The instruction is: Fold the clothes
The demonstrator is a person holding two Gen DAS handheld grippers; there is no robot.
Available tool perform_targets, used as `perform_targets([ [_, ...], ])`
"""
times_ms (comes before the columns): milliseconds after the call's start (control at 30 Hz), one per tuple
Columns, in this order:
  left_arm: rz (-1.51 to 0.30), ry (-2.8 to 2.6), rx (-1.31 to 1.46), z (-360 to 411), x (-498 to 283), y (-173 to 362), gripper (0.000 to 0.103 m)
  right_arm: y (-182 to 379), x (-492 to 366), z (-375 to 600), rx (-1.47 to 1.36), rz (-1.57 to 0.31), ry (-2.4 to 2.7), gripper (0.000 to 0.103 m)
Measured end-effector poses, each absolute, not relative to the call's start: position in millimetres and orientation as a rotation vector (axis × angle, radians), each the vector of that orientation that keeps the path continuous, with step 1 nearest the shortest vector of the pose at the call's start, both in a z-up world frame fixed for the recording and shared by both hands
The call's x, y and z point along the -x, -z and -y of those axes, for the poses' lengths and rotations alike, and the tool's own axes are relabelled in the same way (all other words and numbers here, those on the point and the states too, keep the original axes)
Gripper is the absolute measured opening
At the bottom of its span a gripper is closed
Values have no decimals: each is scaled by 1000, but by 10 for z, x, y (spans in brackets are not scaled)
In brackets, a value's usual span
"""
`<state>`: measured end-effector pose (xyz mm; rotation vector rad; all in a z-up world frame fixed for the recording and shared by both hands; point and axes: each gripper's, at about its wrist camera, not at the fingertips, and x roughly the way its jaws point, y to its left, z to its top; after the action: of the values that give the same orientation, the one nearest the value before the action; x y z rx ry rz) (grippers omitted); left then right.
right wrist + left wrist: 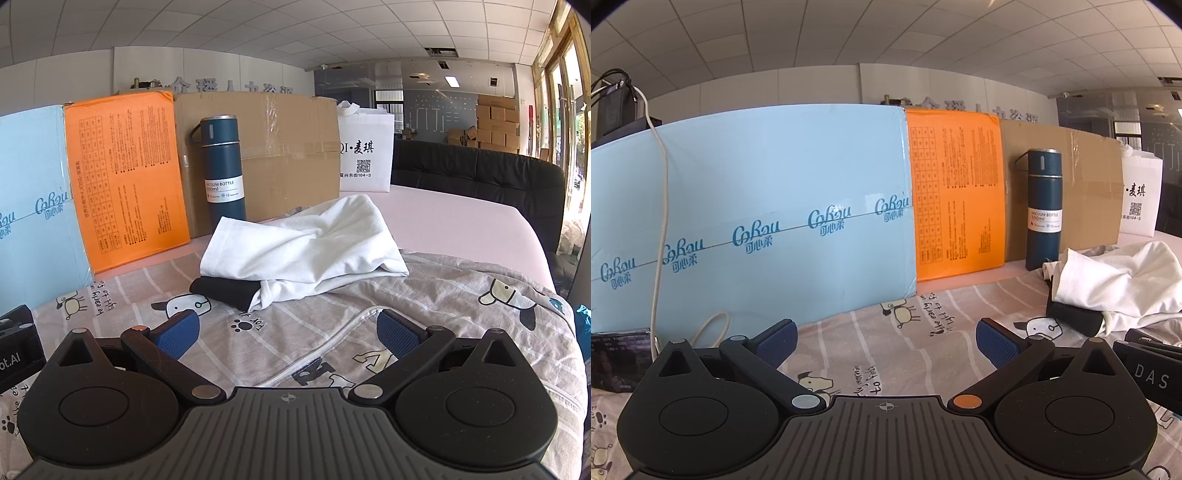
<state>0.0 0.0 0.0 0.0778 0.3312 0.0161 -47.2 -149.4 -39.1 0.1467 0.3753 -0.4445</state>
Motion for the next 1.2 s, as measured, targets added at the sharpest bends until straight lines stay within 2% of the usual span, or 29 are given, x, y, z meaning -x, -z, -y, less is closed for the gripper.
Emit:
perform_targets([
  [1200,-318,-6,-77,-6,41,-39,103,342,570,1511,-184,-313,398,103],
])
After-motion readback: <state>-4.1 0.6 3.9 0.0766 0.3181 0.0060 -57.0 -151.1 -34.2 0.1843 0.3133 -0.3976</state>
